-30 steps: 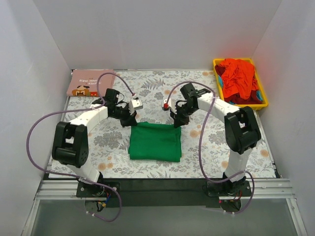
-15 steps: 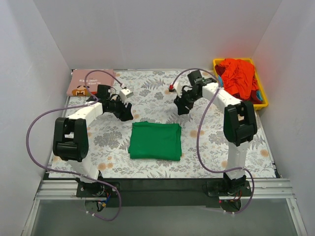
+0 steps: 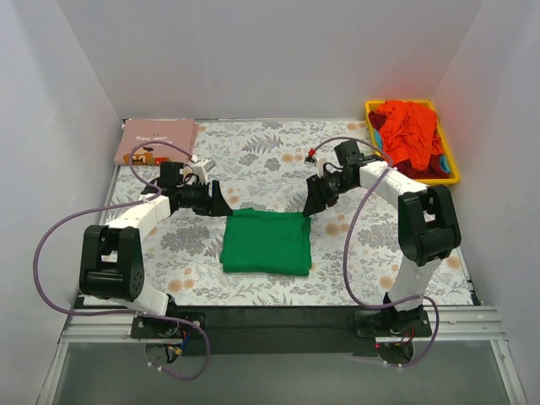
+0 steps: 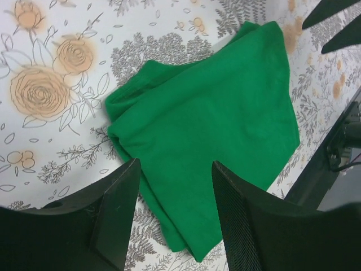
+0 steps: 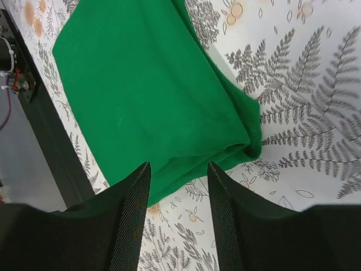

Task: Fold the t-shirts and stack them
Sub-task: Fold the tshirt

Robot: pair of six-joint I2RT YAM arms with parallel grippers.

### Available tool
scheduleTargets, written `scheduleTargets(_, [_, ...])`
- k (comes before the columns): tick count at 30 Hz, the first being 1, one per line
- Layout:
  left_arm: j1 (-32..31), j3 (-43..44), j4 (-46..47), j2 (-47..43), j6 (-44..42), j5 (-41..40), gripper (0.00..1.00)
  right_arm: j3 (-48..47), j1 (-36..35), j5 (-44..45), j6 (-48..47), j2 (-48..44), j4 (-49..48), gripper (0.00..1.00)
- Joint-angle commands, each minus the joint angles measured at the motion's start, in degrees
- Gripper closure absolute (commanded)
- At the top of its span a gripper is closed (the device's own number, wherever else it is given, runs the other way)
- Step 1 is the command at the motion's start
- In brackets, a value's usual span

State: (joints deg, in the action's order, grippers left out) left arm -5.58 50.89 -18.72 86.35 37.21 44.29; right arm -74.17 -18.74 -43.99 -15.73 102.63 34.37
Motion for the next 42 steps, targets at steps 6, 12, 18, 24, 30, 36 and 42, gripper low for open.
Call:
scheduleTargets(6, [-0.04, -1.33, 4.13, 5.49, 8.93, -4.3, 0.48, 2.63, 0.11, -3.82, 10.72, 6.44, -9.15, 0.48])
scheduleTargets(12, [-0.04, -1.33, 7.11, 11.82, 11.21, -2.37, 0.58, 1.05, 0.2, -5.94, 10.81, 10.48, -9.32, 0.73])
scheduleTargets(18, [0.31, 2.01, 8.08, 15.26, 11.65, -2.45, 1.0, -1.41, 1.95, -4.18, 10.63, 11.1, -9.23, 0.99])
scheduleTargets(24, [0.92, 3.95, 9.93, 17.1, 12.36, -3.95, 1.0, -5.54, 3.71, 0.91, 8.79, 12.24, -9.32, 0.99])
scheduleTargets(30, [1.8, 5.88, 10.98, 20.61, 12.01, -5.01, 1.0, -6.6, 3.98, 5.49, 7.99, 15.4, -12.39, 0.99])
scheduleTargets(36, [4.09, 7.91, 9.16, 16.42, 10.96, 2.8, 0.56, -12.66, 5.2, 2.33, 8.96, 13.22, -8.98, 0.52])
scheduleTargets(42, [4.18, -1.3, 2.29, 3.14, 11.39, 5.71, 0.54, -1.44, 6.44, -2.67, 11.85, -0.22, -6.33, 0.46])
